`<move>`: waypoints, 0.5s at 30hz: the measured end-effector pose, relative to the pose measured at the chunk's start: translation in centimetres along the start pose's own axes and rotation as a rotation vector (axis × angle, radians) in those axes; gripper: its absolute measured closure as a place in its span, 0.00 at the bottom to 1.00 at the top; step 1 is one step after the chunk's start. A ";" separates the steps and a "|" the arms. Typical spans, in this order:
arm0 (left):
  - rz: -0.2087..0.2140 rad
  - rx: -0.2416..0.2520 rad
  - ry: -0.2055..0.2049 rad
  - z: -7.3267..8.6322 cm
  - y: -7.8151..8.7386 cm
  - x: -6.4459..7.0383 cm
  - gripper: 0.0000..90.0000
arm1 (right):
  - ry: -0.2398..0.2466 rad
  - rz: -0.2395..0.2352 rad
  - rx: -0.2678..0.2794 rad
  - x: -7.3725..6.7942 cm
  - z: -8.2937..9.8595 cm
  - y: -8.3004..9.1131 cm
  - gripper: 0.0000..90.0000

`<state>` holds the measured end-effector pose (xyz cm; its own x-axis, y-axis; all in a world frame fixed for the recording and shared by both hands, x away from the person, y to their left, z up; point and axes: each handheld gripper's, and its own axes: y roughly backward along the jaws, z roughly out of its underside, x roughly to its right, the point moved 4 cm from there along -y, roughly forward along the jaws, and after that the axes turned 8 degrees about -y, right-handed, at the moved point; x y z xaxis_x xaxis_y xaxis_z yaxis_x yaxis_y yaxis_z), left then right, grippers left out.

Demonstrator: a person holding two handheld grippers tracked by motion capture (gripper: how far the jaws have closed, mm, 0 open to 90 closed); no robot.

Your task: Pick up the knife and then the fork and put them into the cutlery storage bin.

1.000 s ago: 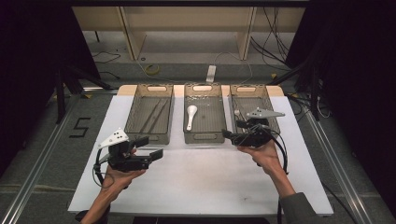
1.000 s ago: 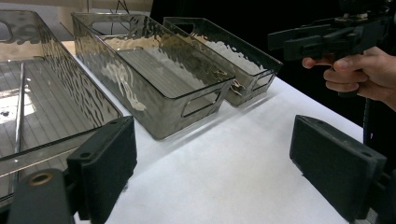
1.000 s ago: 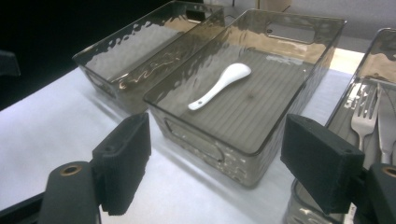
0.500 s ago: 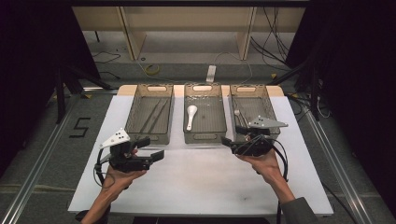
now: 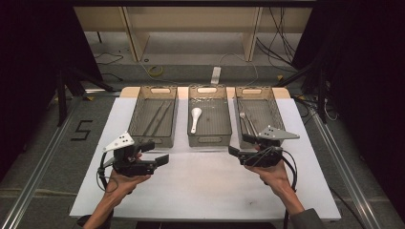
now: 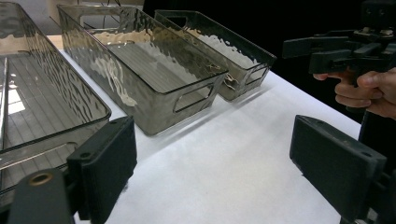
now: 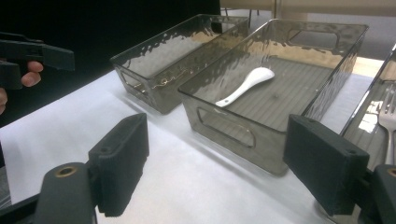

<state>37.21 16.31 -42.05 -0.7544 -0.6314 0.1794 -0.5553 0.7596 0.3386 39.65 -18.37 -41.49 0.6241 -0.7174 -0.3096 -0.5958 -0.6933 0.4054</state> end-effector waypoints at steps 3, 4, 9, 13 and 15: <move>0.001 -0.001 -0.002 0.0 0.0 0.1 0.16 | 0.000 -0.002 0.010 0.0 0.4 0.3 0.26; 0.001 -0.002 0.000 0.0 0.0 0.1 0.16 | -0.001 -0.003 0.012 -0.1 0.5 0.4 0.26; 0.004 -0.003 0.001 0.0 -0.1 0.1 0.16 | 0.007 -0.002 0.013 -0.1 1.2 1.0 0.25; 0.013 0.005 0.015 0.0 -0.1 0.2 0.16 | 0.008 0.006 0.021 -0.1 1.6 1.3 0.25; 0.014 0.002 0.014 0.1 -0.1 0.2 0.16 | 0.015 0.011 0.025 -0.2 1.8 1.5 0.25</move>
<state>37.10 16.12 -42.12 -0.7570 -0.6229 0.1972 -0.5455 0.7687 0.3339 37.71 -19.41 -42.41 0.6246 -0.7240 -0.2926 -0.6149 -0.6870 0.3873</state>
